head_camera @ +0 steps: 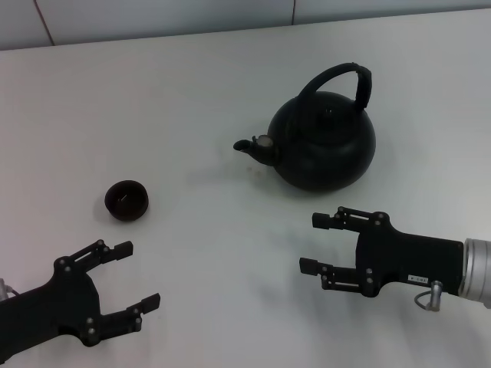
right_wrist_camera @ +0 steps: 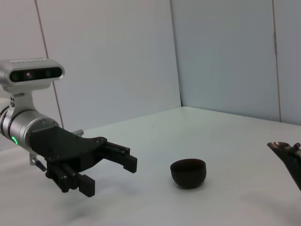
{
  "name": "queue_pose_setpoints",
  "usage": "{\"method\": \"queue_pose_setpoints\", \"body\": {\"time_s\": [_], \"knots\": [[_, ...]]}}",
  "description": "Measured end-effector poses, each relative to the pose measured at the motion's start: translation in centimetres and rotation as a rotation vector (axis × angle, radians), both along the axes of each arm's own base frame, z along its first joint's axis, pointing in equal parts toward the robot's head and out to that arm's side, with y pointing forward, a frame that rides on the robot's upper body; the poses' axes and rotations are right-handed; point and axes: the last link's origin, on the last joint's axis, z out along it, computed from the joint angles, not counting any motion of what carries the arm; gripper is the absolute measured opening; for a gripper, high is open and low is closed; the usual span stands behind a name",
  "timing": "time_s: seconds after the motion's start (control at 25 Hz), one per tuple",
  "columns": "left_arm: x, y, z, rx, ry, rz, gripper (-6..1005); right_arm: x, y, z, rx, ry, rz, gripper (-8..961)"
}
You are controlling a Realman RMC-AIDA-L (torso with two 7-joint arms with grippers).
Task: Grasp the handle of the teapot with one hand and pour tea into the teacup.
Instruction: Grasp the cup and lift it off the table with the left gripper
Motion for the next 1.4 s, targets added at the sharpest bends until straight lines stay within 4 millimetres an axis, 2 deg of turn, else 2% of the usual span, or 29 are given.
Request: {"method": "queue_pose_setpoints", "body": {"time_s": [0.88,1.08,1.4], "knots": [[0.1,0.2,0.2,0.032,-0.018,0.016,857,-0.2,0.0,-0.2,-0.004,0.007,0.001,737],[-0.1,0.5,0.6,0.099,-0.047,0.056,856,-0.2,0.0,-0.2,-0.004,0.007,0.001,737],[-2.1,1.2,2.4,0.336,-0.083,0.223,854,-0.2,0.0,-0.2,-0.004,0.008,0.002,737]]}}
